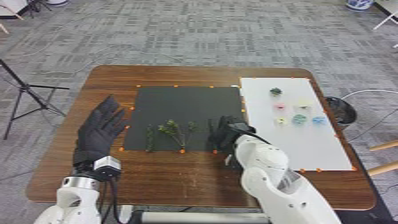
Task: Arrange flowers
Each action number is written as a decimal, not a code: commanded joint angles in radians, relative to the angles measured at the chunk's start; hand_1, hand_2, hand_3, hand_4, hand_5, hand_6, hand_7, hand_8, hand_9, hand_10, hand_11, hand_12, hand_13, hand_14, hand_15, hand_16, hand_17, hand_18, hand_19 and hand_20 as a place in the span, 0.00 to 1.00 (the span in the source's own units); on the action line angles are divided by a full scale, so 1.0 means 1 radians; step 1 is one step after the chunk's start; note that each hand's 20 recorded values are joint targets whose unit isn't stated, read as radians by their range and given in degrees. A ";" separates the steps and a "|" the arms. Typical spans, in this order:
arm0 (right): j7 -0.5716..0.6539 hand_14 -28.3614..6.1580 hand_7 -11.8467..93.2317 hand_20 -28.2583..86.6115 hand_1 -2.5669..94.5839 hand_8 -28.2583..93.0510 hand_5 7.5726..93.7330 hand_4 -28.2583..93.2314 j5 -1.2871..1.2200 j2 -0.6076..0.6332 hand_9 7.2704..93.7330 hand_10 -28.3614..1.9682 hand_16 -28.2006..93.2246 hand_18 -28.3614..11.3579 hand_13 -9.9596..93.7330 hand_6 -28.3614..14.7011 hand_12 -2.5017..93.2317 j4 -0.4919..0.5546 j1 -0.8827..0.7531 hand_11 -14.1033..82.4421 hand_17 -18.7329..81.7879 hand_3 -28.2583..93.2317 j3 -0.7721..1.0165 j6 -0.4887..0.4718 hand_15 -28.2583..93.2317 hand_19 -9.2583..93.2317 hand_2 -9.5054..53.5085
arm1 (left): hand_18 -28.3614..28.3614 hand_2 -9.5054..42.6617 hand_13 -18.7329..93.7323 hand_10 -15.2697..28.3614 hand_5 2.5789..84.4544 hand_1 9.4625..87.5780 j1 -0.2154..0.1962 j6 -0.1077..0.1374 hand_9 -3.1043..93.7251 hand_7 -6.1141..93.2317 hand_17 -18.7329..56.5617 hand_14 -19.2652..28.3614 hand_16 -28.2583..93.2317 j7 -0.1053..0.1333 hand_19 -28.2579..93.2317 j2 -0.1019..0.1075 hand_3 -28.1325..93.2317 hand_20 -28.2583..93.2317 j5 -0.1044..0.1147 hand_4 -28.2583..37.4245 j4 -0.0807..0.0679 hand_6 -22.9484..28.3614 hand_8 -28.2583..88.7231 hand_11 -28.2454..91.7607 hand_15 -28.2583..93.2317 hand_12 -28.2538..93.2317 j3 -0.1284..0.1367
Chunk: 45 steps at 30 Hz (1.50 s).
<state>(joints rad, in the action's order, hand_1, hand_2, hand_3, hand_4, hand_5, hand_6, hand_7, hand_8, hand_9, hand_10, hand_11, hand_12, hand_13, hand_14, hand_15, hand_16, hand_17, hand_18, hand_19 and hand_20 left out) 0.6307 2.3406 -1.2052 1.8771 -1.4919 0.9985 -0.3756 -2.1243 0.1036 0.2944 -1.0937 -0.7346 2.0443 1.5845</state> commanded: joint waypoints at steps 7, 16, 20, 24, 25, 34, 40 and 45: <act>0.001 0.57 0.44 0.58 0.20 0.15 0.77 0.01 -0.031 0.061 0.85 0.58 0.55 0.13 0.83 0.59 0.46 0.031 -0.038 0.71 0.53 0.79 0.090 -0.019 0.90 0.99 0.00 | 0.84 0.17 0.32 0.59 0.28 0.19 -0.012 -0.009 0.25 0.26 0.06 0.67 0.29 0.003 0.58 0.003 0.78 0.30 -0.002 0.00 0.005 0.49 0.15 0.34 0.34 0.38 0.005; -0.052 0.50 0.43 0.60 0.23 0.15 0.65 0.03 0.029 0.154 0.71 0.47 0.54 0.13 0.74 0.56 0.43 0.041 -0.041 0.68 0.48 0.83 0.157 0.118 0.90 0.96 0.01 | 0.84 0.17 0.32 0.59 0.28 0.19 -0.022 -0.006 0.25 0.26 0.06 0.67 0.29 0.011 0.58 0.003 0.78 0.30 -0.001 0.00 0.012 0.49 0.15 0.34 0.34 0.38 0.010; -0.092 0.47 0.45 0.63 0.29 0.13 0.52 0.02 0.063 0.217 0.56 0.49 0.52 0.14 0.65 0.54 0.36 0.041 -0.060 0.63 0.44 0.87 0.206 0.171 0.90 0.92 0.00 | 0.84 0.17 0.32 0.59 0.28 0.19 -0.029 -0.002 0.25 0.26 0.06 0.67 0.29 0.010 0.58 0.000 0.78 0.30 -0.001 0.00 0.016 0.49 0.15 0.34 0.34 0.38 0.011; -0.101 0.48 0.50 0.64 0.30 0.12 0.44 0.00 0.082 0.259 0.49 0.46 0.50 0.15 0.62 0.52 0.36 0.024 -0.103 0.65 0.43 0.86 0.257 0.263 0.90 0.91 0.00 | 0.84 0.17 0.32 0.59 0.28 0.19 -0.031 0.003 0.25 0.26 0.06 0.67 0.29 0.011 0.58 -0.005 0.78 0.30 -0.001 0.00 0.017 0.49 0.15 0.34 0.34 0.38 0.009; -0.109 0.48 0.51 0.64 0.30 0.11 0.43 0.00 0.092 0.266 0.47 0.45 0.50 0.15 0.62 0.51 0.36 0.024 -0.118 0.66 0.43 0.86 0.271 0.270 0.90 0.91 0.00 | 0.84 0.17 0.32 0.59 0.28 0.19 -0.032 0.003 0.25 0.26 0.06 0.67 0.29 0.010 0.58 -0.006 0.78 0.30 0.000 0.00 0.017 0.49 0.15 0.34 0.34 0.38 0.010; -0.221 0.48 0.56 0.66 0.33 0.09 0.40 0.00 0.140 0.339 0.42 0.43 0.50 0.18 0.61 0.53 0.40 -0.022 -0.174 0.74 0.43 0.86 0.283 0.286 0.91 0.91 0.00 | 0.84 0.17 0.32 0.59 0.28 0.19 -0.036 0.009 0.25 0.26 0.06 0.67 0.29 0.014 0.58 -0.010 0.78 0.30 0.002 0.00 0.018 0.49 0.15 0.34 0.34 0.38 0.016; -0.254 0.48 0.57 0.67 0.35 0.08 0.40 0.00 0.175 0.366 0.41 0.43 0.50 0.19 0.60 0.53 0.40 -0.048 -0.162 0.73 0.41 0.84 0.252 0.259 0.91 0.90 0.00 | 0.84 0.17 0.32 0.59 0.28 0.19 -0.040 0.011 0.25 0.26 0.06 0.67 0.29 0.014 0.58 -0.012 0.78 0.30 0.003 0.00 0.019 0.49 0.15 0.34 0.34 0.38 0.018; -0.245 0.49 0.56 0.67 0.34 0.08 0.41 0.00 0.243 0.381 0.42 0.44 0.50 0.19 0.60 0.54 0.39 -0.096 -0.131 0.73 0.41 0.86 0.213 0.289 0.91 0.89 0.00 | 0.84 0.18 0.32 0.59 0.28 0.19 -0.033 0.010 0.25 0.26 0.06 0.67 0.29 0.014 0.57 -0.013 0.78 0.30 0.002 0.00 0.017 0.48 0.15 0.34 0.34 0.38 0.015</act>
<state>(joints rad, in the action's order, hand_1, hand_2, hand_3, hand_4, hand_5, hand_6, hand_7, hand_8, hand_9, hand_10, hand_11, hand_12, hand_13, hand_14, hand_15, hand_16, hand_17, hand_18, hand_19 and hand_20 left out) 0.3919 2.4937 -0.8484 1.8344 -1.6508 1.2488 -0.1163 -2.1507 0.1069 0.3027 -1.0979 -0.7345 2.0554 1.5988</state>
